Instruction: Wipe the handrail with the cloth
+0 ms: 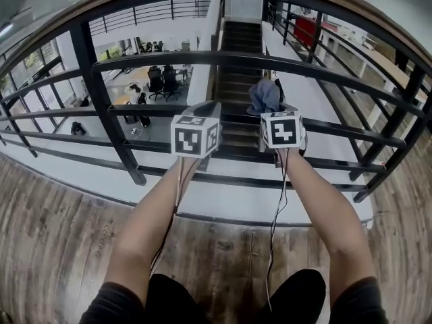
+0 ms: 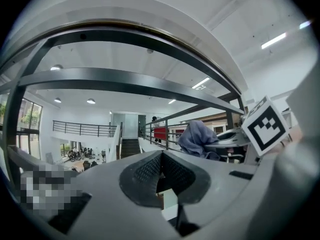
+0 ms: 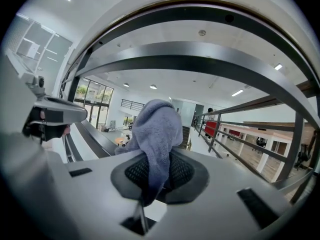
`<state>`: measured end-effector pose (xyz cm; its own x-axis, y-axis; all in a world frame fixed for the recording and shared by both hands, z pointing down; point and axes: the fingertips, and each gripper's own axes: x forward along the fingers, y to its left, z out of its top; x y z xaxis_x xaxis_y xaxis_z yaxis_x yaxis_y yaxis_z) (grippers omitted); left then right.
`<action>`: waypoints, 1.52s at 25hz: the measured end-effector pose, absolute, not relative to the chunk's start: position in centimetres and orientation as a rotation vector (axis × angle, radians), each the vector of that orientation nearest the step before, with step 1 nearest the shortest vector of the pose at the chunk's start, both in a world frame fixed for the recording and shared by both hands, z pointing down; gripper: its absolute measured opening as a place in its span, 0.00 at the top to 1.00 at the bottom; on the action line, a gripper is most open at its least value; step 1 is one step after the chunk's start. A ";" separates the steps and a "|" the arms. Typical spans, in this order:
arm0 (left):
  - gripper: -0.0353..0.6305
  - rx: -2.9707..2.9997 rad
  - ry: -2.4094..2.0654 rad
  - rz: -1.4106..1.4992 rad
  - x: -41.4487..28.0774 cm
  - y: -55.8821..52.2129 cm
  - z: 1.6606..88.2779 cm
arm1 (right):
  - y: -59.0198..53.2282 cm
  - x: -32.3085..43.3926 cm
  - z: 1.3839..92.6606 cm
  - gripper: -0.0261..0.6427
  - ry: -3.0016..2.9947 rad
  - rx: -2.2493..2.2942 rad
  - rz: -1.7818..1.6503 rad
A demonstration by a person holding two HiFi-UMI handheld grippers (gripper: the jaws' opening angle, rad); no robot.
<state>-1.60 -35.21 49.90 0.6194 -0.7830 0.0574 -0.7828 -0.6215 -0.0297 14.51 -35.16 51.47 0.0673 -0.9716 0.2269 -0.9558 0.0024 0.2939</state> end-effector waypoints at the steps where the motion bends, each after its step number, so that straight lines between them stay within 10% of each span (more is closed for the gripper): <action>1: 0.94 -2.826 1.350 -0.108 -0.4 -35.0 49.9 | -34.9 15.5 51.5 0.88 -1.918 1.992 -0.058; 38: 0.94 -3.103 0.788 -0.073 43.9 -23.1 49.6 | -19.6 64.1 51.6 0.88 -1.498 2.354 -0.032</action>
